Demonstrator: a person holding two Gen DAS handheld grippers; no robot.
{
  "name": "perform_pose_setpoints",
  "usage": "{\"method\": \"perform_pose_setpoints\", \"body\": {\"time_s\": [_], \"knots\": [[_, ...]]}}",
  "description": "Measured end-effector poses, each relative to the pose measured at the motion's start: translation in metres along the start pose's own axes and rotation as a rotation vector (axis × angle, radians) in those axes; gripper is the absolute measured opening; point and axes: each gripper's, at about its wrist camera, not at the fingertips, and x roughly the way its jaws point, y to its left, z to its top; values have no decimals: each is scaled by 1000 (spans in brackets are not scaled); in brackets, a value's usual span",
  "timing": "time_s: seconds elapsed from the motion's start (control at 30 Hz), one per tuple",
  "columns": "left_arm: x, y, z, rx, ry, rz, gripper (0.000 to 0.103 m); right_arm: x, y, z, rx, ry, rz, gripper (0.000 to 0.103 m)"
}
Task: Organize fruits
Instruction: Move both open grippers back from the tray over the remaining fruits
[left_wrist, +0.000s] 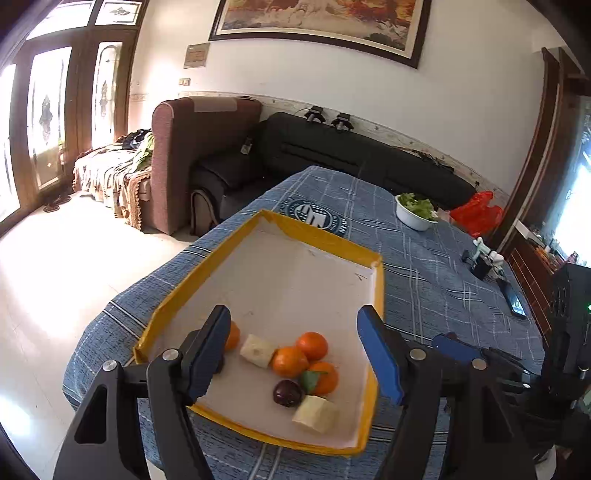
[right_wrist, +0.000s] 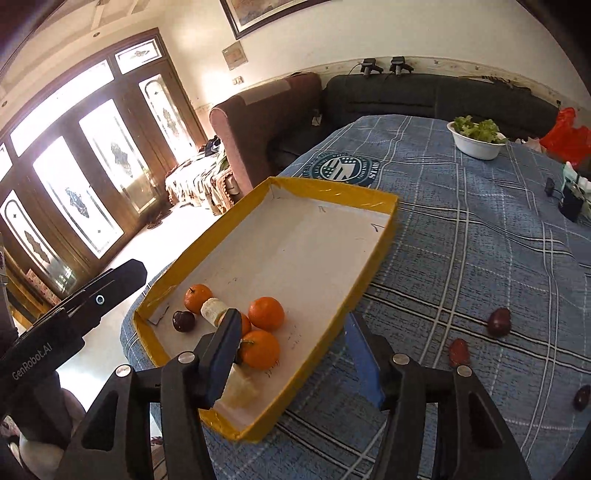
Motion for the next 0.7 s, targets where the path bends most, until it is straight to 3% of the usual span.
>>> {"method": "perform_pose_setpoints", "body": {"time_s": [0.17, 0.33, 0.43, 0.53, 0.7], "knots": [[-7, -46, -9, 73, 24, -34, 71, -35, -27, -17, 40, -72, -29, 71], [-13, -93, -26, 143, 55, -13, 71, -59, -62, -35, 26, -126, -108, 74], [-21, -117, -29, 173, 38, 38, 71, -69, -90, -45, 1, -193, -219, 76], [-24, -130, -25, 164, 28, 105, 71, -81, -124, -53, 59, -269, -283, 76], [-16, -137, -16, 52, 47, 208, 71, -100, -155, -57, 168, -327, -237, 76]]}}
